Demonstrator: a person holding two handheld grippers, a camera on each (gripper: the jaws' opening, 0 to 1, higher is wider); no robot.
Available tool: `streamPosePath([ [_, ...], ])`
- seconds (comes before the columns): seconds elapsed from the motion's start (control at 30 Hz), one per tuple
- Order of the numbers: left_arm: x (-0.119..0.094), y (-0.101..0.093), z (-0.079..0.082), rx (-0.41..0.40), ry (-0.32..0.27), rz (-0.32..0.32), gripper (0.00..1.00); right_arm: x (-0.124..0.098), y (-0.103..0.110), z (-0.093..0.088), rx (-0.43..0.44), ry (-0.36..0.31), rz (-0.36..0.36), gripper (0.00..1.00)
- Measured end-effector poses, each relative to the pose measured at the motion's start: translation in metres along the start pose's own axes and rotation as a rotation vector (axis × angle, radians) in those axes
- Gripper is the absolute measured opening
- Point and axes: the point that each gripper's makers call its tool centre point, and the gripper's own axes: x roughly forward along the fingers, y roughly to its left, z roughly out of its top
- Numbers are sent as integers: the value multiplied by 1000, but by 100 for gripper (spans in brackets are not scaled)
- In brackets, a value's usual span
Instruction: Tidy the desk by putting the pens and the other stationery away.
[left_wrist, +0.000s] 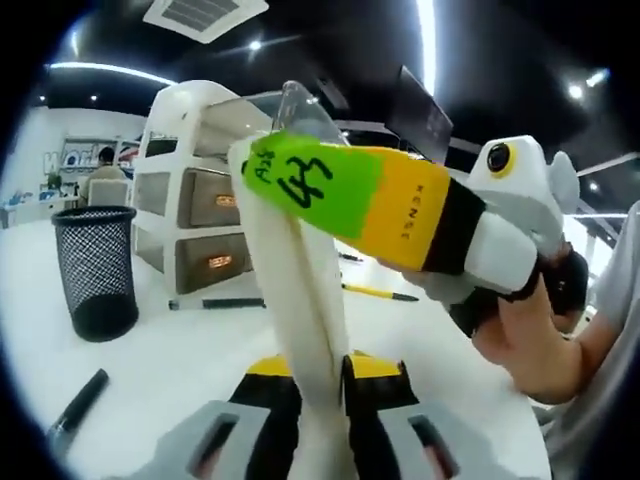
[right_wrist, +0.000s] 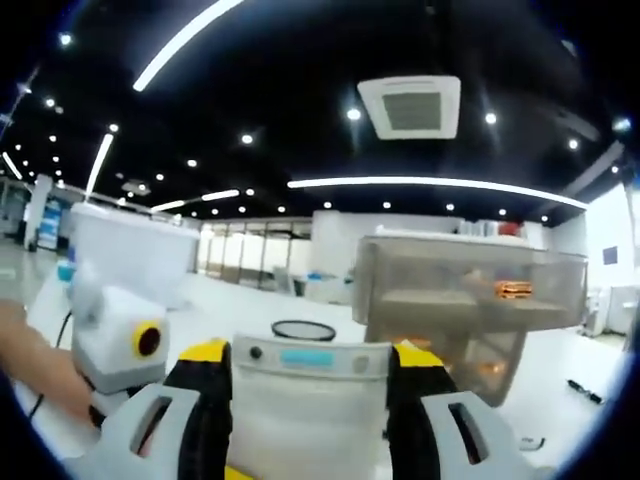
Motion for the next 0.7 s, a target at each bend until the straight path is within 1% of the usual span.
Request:
streamPosePath([
  [0.1,0,-2,0,-8,2,5,16,0,1,0,-4,-2,1,58],
  [0.17,0,11,3,-10,2,8,16,0,2,1,-4,-4,1,58],
  [0.23,1,12,4,-9,0,11,16,-3,2,2,-3,-10,0,58],
  [0.3,1,12,4,-24,2,16,15,-5,2,2,3,-17,0,58],
  [0.33,1,7,3,-26,5,15,14,-5,1,2,7,-20,0,58],
  [0.47,-1,0,1,-18,13,21,12,-7,1,2,39,-30,8,58],
  [0.5,-2,-1,2,-35,14,20,11,-7,2,3,54,-38,21,58],
  [0.53,-3,-9,0,-81,24,-1,11,-7,3,4,57,-43,39,58],
  [0.57,-3,-14,1,-101,23,-13,11,-8,1,5,62,-44,42,58],
  [0.67,-2,-18,3,-101,15,-12,11,-9,2,8,63,-58,50,59],
  [0.7,-2,-17,4,-88,10,-5,11,-10,2,9,67,-64,52,59],
])
